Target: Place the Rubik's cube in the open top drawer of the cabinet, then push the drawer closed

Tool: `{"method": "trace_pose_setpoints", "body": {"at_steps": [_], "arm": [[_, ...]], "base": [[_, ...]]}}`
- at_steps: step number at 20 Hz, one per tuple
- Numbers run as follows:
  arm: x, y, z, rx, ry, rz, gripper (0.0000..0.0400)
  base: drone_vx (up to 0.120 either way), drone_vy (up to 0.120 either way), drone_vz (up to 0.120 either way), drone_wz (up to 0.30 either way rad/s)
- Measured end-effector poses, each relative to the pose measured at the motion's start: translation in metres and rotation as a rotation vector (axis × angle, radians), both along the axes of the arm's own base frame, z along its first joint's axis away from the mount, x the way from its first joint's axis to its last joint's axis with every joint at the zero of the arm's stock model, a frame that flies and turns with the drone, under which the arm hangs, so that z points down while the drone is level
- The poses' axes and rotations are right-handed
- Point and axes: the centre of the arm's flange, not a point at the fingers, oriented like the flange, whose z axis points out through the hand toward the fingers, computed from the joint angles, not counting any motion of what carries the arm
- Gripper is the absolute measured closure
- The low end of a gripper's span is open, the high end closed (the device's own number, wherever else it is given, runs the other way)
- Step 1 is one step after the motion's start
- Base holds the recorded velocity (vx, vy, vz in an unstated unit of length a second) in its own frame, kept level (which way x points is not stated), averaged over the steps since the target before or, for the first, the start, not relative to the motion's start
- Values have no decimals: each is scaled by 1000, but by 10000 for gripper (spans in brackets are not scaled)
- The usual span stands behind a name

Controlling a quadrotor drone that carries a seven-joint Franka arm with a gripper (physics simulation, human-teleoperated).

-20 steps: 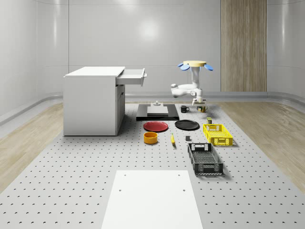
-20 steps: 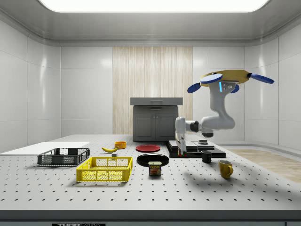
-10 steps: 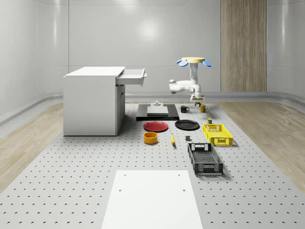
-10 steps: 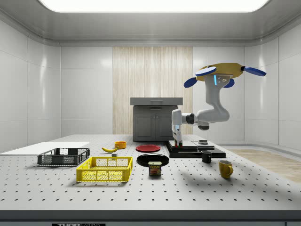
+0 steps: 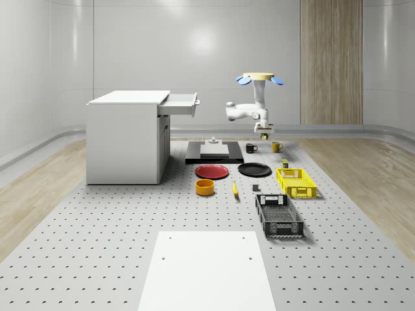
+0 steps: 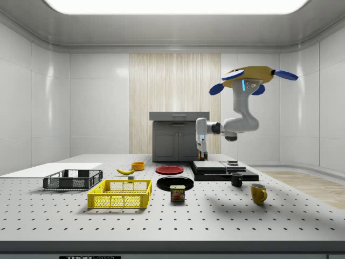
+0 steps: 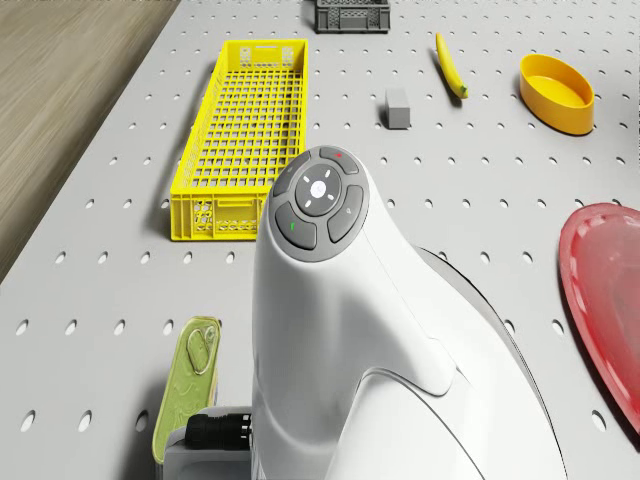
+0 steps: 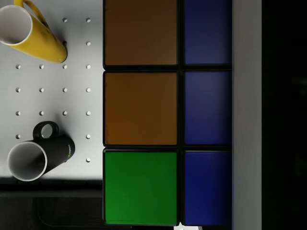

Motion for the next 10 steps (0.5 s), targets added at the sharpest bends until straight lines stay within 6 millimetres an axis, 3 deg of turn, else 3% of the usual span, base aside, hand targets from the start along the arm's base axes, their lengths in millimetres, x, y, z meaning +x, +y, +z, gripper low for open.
{"method": "trace_pose_setpoints", "body": {"at_steps": [10], "arm": [[0,0,0,0,0,0,75]], "base": [[0,-120,120,0]]}}
